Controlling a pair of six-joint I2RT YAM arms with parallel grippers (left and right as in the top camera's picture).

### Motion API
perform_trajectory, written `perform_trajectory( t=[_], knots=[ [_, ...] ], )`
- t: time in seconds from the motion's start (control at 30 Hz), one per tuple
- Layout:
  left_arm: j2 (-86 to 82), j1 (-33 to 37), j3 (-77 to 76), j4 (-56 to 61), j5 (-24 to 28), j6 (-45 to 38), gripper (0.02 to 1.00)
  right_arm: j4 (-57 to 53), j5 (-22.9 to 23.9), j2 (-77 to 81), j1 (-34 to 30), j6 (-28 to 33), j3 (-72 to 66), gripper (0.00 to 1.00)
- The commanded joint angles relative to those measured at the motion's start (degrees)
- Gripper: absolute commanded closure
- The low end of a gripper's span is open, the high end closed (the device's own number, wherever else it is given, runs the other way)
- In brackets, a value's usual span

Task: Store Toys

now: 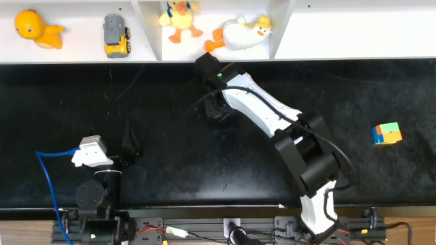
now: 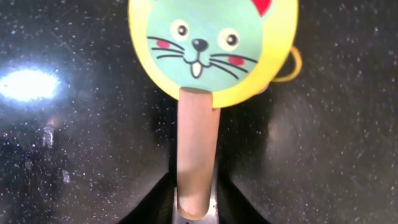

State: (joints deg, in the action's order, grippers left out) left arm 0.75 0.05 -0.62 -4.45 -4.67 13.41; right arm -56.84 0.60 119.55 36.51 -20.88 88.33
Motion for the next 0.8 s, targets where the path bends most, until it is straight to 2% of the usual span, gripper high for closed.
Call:
perform_trajectory(
  t=[0.03, 0.13, 0.23, 0.47, 0.63, 0.7, 0.8],
  knots=[
    [-0.59, 0.31, 0.15, -0.02, 0.72, 0.17, 0.02, -0.59, -1.22, 3.41, 0.31, -0.35, -0.81, 0.785],
    [-0.59, 0.31, 0.15, -0.02, 0.72, 0.17, 0.02, -1.36, -1.4, 3.41, 0.24, -0.35, -0.79, 0.827],
    [-0.59, 0.31, 0.15, -0.02, 0.72, 0.15, 0.02, -2.34, -2.69, 3.39, 0.15, -0.35, -0.74, 0.943],
    [-0.59, 0.31, 0.15, -0.04, 0.72, 0.17, 0.023, -11.23, -7.19, 3.21, -0.26, 0.39, 5.14, 0.956],
    [-0.59, 0.31, 0.15, -0.02, 0.72, 0.17, 0.02, -24.13, -6.27, 0.61, -0.26, 0.74, 12.04, 0.956],
    [-0.59, 0.31, 0.15, -0.02, 0.72, 0.15, 0.02, -26.03, -5.57, -2.27, -0.26, 0.17, 12.31, 0.954],
    [-0.59, 0.31, 0.15, -0.02, 0.72, 0.17, 0.02, -27.02, -1.44, -8.59, -0.26, -2.86, 11.54, 0.954]
  ],
)
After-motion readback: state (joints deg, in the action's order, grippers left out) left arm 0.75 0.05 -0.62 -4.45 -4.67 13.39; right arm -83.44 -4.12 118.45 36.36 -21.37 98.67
